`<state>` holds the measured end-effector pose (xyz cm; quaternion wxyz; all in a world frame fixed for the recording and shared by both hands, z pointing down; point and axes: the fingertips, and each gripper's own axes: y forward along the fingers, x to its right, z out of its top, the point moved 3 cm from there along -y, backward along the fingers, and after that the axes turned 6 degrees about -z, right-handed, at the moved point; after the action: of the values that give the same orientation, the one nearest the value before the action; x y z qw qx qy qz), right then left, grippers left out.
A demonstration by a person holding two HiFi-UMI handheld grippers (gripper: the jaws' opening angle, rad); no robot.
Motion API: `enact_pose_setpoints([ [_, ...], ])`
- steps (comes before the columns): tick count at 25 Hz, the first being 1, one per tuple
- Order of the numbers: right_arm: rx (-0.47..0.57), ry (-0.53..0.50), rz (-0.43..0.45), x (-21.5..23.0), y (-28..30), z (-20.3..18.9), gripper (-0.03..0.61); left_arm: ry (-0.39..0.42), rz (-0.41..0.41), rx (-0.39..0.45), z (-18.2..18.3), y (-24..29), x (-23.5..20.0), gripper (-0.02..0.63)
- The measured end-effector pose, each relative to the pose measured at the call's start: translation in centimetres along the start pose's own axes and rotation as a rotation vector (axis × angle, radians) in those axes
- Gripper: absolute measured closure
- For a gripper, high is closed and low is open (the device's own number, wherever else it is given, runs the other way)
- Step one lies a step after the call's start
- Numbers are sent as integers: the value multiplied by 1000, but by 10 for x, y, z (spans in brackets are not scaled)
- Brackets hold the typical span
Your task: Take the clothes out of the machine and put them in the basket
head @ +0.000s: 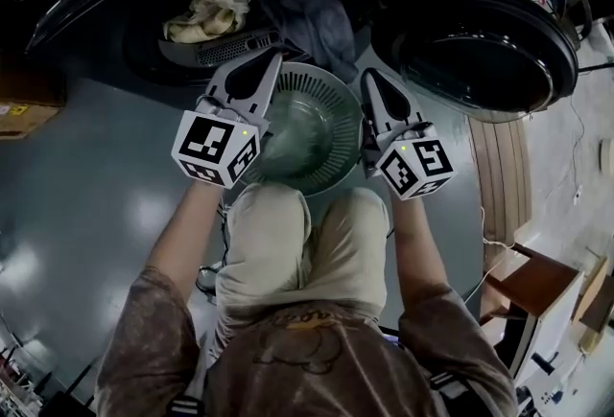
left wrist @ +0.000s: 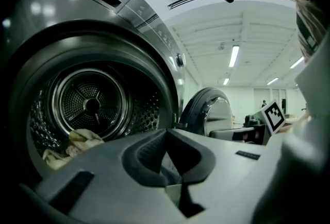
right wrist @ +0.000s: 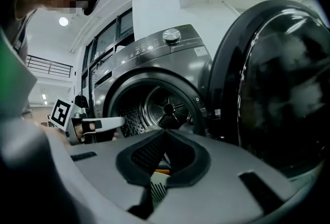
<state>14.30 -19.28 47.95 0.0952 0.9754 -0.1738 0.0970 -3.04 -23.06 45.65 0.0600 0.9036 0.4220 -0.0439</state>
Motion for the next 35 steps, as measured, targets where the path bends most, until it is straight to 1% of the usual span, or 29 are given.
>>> enact_pose_setpoints([
  [8,37,-27,56,0,5,-29,584,33,15,25,-27,-4,3,607],
  [14,45,-52,82,-5,-7,-33,584,-3,33,42,-35,-11,10,607],
  [17,62,-59,82,-3,-14,-29,584,-3,41,58,-32,-12,12,604],
  [18,66,-61,82,-2,-15,-27,583,0,44,64,-29,-12,12,586],
  [19,69,-63,81,-1,-17,-27,584,2,45,69,-28,-12,13,553],
  [21,68,-67,81,1,-20,-28,584,1,39,76,-26,-10,15,525],
  [23,68,-69,82,1,-22,-29,584,0,26,76,-27,-8,18,468],
  [24,69,-72,84,0,-23,-29,584,0,18,72,-28,-6,19,437],
  [27,69,-80,90,-1,-23,-29,584,-3,-6,48,-31,0,19,318],
  [30,67,-78,88,0,-24,-31,584,-4,-11,28,-35,11,11,212],
  [32,66,-74,84,1,-26,-32,584,-11,-5,11,-38,21,2,173],
  [35,63,-64,80,3,-28,-35,584,-54,-13,-14,-44,41,-16,147],
])
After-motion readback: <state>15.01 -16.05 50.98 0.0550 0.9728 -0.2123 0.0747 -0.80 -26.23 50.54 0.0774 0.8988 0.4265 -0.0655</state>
